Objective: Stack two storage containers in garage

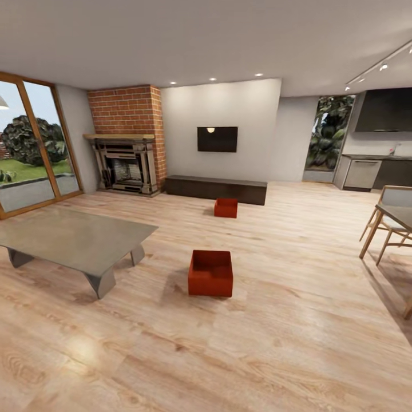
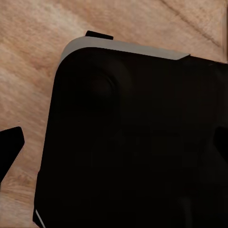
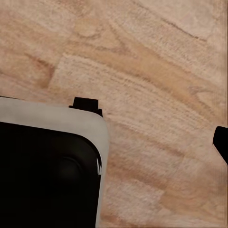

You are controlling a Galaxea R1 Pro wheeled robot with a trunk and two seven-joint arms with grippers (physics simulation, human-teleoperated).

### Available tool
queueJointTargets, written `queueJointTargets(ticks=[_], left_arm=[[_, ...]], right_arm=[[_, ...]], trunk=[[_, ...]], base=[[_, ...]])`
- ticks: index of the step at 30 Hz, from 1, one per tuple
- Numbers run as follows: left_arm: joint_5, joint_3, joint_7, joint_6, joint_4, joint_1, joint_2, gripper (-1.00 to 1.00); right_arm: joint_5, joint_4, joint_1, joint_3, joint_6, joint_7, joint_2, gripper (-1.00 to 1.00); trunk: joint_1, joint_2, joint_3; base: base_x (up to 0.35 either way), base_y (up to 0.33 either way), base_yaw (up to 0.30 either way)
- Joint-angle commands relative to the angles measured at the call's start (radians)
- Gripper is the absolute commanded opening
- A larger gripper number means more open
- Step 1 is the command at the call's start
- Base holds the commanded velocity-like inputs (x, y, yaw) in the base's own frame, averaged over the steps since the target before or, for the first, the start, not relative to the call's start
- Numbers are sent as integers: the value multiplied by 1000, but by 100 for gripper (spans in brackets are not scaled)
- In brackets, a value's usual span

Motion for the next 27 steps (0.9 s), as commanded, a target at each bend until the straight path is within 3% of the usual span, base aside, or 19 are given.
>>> queueJointTargets(ticks=[1, 27], left_arm=[[2, 7, 1, -2, 0, 0, 0, 100], [2, 7, 0, -3, 0, 0, 0, 100]], right_arm=[[-7, 3, -1, 9, -6, -1, 0, 100], [-13, 3, -1, 9, -9, -1, 1, 100]], trunk=[[1, 0, -1], [1, 0, -1]], base=[[325, 0, -1], [325, 0, -18]])
